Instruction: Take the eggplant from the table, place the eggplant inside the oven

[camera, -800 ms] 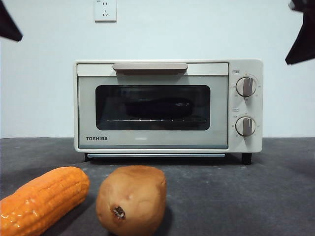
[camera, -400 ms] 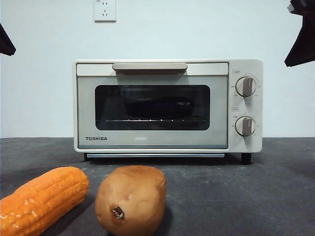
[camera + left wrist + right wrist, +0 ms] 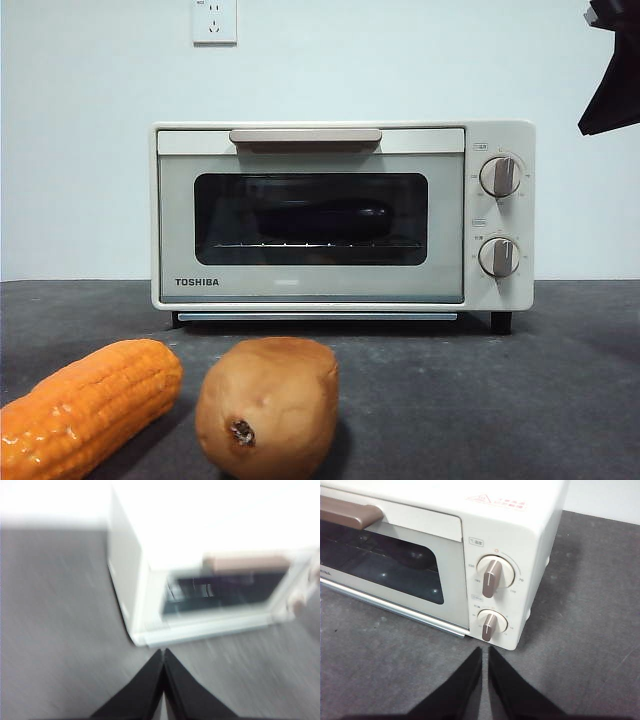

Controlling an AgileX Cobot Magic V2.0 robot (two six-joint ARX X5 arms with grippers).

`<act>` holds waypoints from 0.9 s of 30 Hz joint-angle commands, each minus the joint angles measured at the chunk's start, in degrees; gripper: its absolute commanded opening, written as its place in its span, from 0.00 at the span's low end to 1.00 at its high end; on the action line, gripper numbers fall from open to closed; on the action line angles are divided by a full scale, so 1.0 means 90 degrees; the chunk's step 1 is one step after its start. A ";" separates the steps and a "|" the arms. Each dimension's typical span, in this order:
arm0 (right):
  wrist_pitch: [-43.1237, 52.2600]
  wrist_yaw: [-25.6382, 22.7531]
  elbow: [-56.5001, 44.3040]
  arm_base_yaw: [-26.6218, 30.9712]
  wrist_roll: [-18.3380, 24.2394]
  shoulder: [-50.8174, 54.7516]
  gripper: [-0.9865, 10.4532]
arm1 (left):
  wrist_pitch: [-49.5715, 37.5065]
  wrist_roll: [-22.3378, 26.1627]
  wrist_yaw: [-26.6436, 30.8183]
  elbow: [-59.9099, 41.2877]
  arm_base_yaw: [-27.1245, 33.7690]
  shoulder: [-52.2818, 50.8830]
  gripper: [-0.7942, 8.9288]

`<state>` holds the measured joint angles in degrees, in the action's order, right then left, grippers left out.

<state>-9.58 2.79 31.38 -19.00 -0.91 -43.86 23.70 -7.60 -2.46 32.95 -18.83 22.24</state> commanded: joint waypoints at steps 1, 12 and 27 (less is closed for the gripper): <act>0.0066 -0.0024 0.0039 -0.0017 -0.0066 -0.0024 0.09 | -0.0352 0.0493 0.0022 -0.0476 0.0355 -0.0639 0.09; 0.0066 -0.0024 0.0039 -0.0017 -0.0068 -0.0024 0.09 | -0.1603 0.0748 0.0019 -0.2414 0.1586 -0.2373 0.09; 0.0066 -0.0024 0.0039 -0.0017 -0.0066 -0.0024 0.09 | -0.1511 0.0746 0.0012 -0.3640 0.1627 -0.2453 0.09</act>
<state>-9.58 2.79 31.38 -19.00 -0.91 -43.86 10.07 -1.76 -2.28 1.76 -4.25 0.43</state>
